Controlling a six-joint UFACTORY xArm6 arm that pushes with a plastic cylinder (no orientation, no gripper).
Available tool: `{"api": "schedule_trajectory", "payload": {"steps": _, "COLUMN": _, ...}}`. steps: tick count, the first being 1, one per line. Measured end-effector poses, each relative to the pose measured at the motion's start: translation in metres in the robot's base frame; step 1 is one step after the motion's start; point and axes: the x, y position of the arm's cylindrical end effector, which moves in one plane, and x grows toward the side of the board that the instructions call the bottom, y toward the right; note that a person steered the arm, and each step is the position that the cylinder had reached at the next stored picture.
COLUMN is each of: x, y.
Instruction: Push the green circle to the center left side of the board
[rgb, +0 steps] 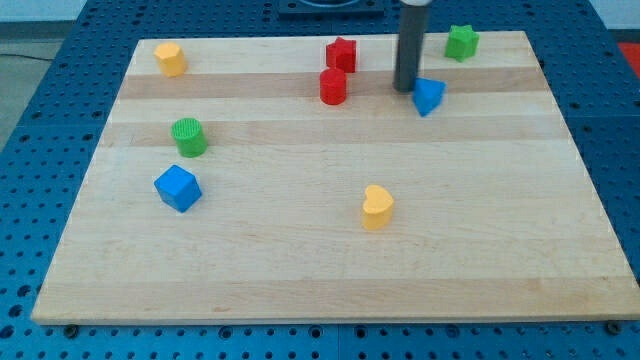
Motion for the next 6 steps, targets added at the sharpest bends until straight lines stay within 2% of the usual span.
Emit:
{"api": "schedule_trajectory", "payload": {"steps": 2, "x": 0.043, "y": 0.050}}
{"api": "schedule_trajectory", "payload": {"steps": 3, "x": 0.043, "y": 0.003}}
{"api": "schedule_trajectory", "payload": {"steps": 4, "x": 0.063, "y": -0.067}}
{"api": "schedule_trajectory", "payload": {"steps": 6, "x": 0.078, "y": -0.241}}
